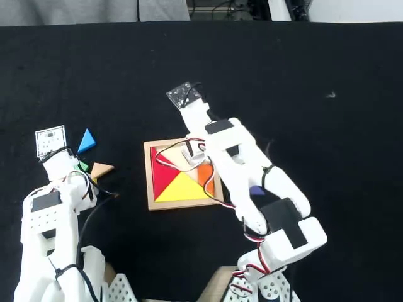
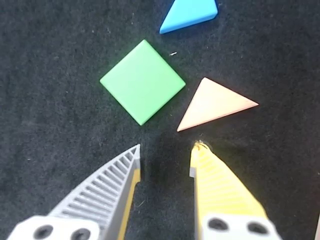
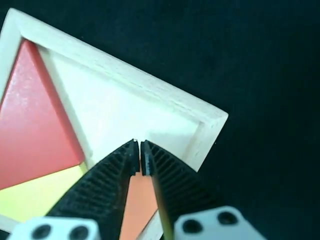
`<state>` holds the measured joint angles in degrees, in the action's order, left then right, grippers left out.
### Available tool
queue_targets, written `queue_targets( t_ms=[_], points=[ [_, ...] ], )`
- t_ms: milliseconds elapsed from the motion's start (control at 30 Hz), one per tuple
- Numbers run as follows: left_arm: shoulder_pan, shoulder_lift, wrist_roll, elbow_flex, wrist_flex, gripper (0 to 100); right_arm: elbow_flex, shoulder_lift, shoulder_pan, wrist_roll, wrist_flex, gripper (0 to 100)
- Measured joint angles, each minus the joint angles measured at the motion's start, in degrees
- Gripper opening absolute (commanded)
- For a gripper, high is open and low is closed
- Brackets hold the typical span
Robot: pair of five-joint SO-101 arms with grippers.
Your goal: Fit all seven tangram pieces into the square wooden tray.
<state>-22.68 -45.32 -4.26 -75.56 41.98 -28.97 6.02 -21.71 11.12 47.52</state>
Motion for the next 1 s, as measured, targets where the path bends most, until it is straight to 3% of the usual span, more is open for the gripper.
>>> queue_targets(
  t_ms=[1000],
  points=[
    [0.0,0.0,0.0,0.0,0.0,17,0.7,-0.18,3.08,-0.79,-1.41,1.1]
  ],
)
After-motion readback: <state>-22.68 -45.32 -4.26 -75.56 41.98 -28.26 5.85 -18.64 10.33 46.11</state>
